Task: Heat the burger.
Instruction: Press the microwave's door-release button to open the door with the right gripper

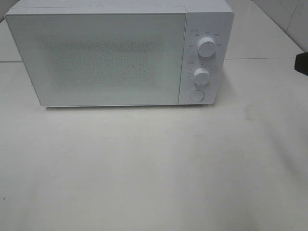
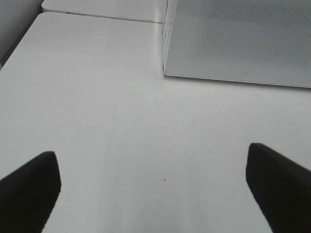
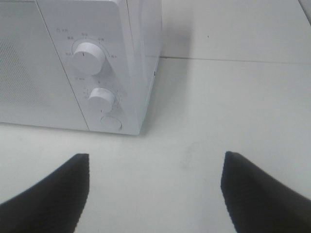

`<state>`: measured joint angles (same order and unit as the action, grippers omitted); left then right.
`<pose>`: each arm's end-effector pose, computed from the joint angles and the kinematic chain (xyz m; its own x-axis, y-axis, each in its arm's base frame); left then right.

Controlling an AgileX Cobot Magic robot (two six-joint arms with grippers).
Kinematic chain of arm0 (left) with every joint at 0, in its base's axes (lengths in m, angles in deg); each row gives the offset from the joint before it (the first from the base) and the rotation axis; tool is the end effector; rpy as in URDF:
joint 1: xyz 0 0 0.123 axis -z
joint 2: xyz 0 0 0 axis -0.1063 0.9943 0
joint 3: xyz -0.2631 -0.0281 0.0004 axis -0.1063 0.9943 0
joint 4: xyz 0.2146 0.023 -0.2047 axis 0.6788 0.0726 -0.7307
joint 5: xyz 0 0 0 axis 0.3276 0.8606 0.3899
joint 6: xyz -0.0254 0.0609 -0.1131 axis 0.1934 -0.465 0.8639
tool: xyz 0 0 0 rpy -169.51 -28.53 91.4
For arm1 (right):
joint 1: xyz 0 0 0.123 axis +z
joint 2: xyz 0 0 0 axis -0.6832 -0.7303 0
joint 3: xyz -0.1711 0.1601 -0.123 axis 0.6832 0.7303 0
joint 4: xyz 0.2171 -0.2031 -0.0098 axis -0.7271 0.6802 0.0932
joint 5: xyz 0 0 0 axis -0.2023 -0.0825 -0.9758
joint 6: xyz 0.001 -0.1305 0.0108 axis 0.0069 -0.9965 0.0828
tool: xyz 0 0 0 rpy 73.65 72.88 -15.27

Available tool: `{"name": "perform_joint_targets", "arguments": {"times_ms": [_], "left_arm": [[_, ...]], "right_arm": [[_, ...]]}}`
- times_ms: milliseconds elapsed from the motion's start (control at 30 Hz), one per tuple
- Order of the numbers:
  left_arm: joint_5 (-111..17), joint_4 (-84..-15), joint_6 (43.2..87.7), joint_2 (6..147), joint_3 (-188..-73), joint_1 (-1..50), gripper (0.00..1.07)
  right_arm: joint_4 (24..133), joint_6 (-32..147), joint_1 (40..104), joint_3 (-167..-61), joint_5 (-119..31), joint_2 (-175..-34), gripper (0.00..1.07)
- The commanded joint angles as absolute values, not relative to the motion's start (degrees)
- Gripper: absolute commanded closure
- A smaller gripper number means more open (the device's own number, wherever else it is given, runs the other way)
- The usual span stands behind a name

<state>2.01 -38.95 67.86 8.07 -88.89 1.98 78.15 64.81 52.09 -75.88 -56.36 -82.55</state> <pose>0.0925 -0.0014 0.2840 -0.4341 -0.0436 -0.8998 -0.0212 0.9990 -0.0382 0.2609 0.0414 0.2484 -0.3600 0.0027 -0.9329 -0.1363 0.9891 0.0554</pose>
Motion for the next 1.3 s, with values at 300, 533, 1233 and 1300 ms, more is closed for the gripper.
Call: {"name": "perform_joint_targets", "arguments": {"times_ms": [300,533,1233,1300], "left_arm": [[1.6,-39.2,68.2,6.9,-88.7,2.0,0.11],[1.6,-39.2,68.2,6.9,-88.7,2.0,0.11],[1.6,-39.2,68.2,6.9,-88.7,2.0,0.11],[1.6,-39.2,68.2,6.9,-88.7,2.0,0.11]], "right_arm": [[78.0,64.8,51.9,-75.8,-33.4,-95.3,0.33],[78.0,64.8,52.0,-74.8,-24.2,-102.0,0.33],[47.3,47.5,76.8,-65.8,13.7,-123.8,0.33],[44.8,47.5,79.1,-65.9,15.1,-126.3,0.33]]}}
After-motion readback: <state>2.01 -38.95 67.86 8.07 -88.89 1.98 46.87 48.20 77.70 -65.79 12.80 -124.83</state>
